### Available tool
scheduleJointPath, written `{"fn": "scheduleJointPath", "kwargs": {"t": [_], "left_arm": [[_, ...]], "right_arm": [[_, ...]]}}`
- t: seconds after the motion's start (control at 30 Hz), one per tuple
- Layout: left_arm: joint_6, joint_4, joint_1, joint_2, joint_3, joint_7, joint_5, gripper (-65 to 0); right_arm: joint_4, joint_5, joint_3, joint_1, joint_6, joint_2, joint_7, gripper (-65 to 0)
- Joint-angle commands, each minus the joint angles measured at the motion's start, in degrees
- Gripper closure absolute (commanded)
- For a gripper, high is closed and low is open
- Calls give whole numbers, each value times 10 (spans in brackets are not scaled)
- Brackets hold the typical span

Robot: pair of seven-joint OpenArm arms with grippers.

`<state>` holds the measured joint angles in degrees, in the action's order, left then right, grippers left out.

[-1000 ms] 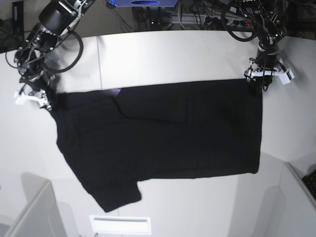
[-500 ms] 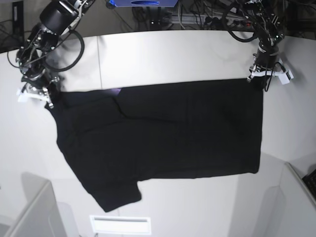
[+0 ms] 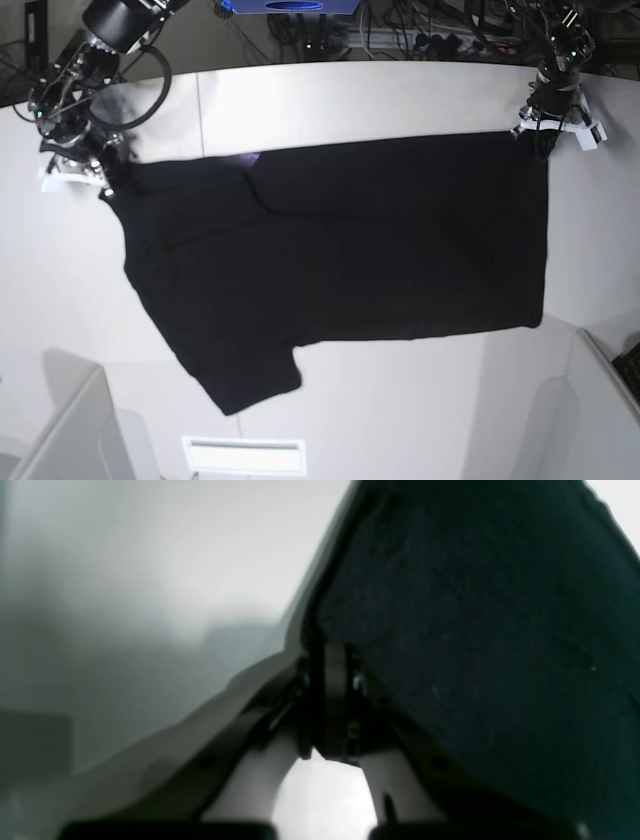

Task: Fold the T-shirt properly
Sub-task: 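Drag the shirt further toward the robot with both grippers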

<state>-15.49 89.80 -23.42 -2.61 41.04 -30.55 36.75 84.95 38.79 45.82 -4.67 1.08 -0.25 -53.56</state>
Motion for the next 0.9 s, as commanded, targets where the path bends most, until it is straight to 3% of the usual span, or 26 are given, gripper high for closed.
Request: {"fn": "scheduleJointPath", "kwargs": {"t": [0.0, 0.47, 0.67, 0.87], "left_arm": [[-3, 12, -4, -8, 5, 10, 6, 0], [-3, 74, -68, -18, 5, 10, 6, 0], [-3, 77, -99, -28, 6, 10, 6, 0], [-3, 77, -121, -40, 6, 11, 6, 0]], "right_arm": [[21, 8, 1, 0, 3, -4, 2, 0], [154, 28, 1, -112, 3, -52, 2, 0], [162, 93, 6, -162, 2, -48, 3, 0], [163, 109, 25, -191, 2, -49, 2, 0]]}}
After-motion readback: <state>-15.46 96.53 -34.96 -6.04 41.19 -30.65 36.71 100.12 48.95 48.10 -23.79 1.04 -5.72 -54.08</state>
